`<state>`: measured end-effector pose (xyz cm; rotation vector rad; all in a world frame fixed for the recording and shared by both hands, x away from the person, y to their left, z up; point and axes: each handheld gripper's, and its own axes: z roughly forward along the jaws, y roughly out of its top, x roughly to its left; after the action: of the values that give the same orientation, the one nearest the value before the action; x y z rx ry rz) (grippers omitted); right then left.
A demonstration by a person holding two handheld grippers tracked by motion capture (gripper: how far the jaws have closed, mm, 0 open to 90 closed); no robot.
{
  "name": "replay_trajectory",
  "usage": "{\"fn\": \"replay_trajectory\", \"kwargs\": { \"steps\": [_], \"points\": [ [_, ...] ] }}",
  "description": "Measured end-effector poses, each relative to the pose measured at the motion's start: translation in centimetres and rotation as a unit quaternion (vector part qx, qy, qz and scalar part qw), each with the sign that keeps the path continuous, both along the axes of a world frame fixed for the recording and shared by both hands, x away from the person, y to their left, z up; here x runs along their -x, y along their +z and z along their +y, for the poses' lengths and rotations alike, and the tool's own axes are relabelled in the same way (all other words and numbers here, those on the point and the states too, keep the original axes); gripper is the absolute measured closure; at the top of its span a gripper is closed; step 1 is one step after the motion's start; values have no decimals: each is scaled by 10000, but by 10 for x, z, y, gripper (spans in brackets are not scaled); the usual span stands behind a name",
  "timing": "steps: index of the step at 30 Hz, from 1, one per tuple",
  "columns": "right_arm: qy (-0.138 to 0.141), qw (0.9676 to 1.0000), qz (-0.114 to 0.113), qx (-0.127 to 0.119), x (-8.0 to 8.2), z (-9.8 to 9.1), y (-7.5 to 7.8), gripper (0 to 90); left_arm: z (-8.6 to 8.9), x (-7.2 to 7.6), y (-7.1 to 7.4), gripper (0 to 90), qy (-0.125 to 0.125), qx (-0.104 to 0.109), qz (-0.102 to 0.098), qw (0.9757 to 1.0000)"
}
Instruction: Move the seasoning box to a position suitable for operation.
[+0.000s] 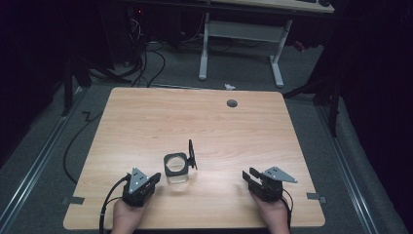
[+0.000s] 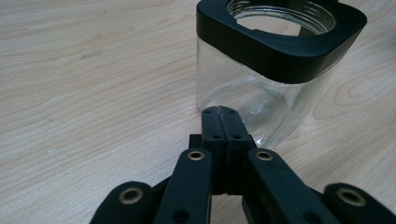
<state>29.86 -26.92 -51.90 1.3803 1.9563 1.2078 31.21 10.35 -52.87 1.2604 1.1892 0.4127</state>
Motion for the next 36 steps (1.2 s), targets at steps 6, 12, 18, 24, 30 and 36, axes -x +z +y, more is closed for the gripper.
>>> {"fn": "replay_trajectory", "kwargs": {
  "steps": [6,12,18,24,30,36],
  "points": [
    [31,10000,11,17,0,2,-1,621,-4,1,0,900,-57,-7,-12,10000],
    [48,10000,5,32,0,2,-1,621,-7,3,0,900,-100,3,-23,9999],
    [40,10000,-1,22,0,2,-1,621,-11,6,0,900,-166,-37,-25,9999],
    [36,10000,-15,34,0,1,-1,622,-16,11,1,900,-265,9,13,9996],
    [-33,9999,-103,-5,3,-2,3,622,-43,16,4,900,-624,-117,-10,9980],
    [-38,9999,-96,-18,3,-4,2,626,-68,17,8,900,-862,-177,-118,9960]
  ]
}}
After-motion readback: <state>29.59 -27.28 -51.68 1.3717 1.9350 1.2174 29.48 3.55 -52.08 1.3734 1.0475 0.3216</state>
